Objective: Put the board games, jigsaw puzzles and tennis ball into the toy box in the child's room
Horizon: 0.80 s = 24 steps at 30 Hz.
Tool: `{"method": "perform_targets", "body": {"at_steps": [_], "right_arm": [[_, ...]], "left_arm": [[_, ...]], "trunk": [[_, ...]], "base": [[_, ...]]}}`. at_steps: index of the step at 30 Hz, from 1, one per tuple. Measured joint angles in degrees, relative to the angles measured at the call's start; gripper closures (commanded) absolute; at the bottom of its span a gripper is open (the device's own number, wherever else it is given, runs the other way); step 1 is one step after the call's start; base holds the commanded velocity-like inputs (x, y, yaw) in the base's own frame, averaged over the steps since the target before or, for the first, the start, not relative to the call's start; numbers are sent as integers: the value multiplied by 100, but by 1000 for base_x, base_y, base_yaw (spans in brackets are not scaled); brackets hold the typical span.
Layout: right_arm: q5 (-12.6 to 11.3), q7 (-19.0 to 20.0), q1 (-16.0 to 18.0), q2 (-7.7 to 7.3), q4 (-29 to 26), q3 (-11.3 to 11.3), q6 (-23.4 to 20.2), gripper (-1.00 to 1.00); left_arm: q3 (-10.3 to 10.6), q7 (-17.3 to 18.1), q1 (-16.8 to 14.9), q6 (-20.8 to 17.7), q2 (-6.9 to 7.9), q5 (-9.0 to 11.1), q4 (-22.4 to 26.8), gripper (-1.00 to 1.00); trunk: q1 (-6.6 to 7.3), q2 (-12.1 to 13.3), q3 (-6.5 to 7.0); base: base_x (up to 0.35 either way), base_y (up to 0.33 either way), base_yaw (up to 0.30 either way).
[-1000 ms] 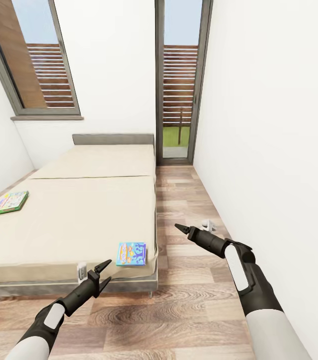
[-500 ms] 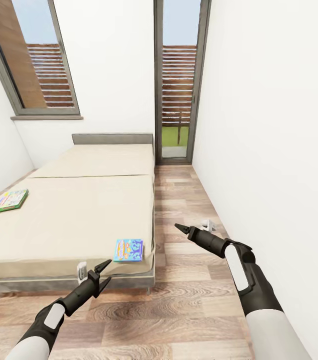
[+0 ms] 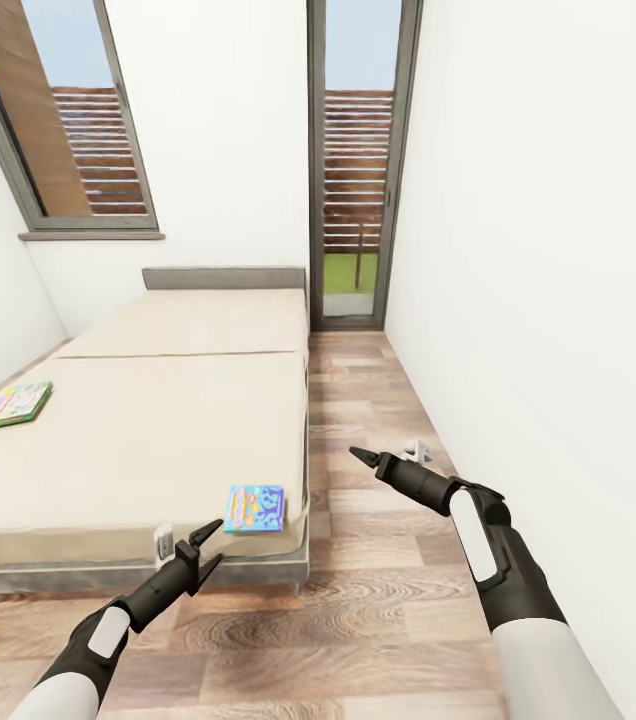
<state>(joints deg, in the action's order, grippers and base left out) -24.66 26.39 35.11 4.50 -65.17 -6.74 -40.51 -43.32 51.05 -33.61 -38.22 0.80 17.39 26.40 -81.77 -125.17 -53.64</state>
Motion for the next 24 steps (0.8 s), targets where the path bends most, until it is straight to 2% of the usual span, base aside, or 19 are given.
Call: {"method": "perform_targets", "body": {"at_steps": [5,17,23,24], "right_arm": [[0,0,0,0,-2,0,0,-100],[0,0,0,0,-2,0,0,-100],[0,0,0,0,-7,0,0,-100],[0,0,0,0,-6,0,0,-100]], "left_arm": [[0,0,0,0,0,0,0,-100],[0,0,0,0,0,0,0,-100],[0,0,0,0,0,0,0,-100],[1,-4,9,-15,6,-85,2,-100]], "trunk": [[-2,0,0],[-2,0,0],[0,0,0],[0,-1,-1]], "base": [[133,0,0],[31,0,0],[174,0,0],[187,0,0]]}}
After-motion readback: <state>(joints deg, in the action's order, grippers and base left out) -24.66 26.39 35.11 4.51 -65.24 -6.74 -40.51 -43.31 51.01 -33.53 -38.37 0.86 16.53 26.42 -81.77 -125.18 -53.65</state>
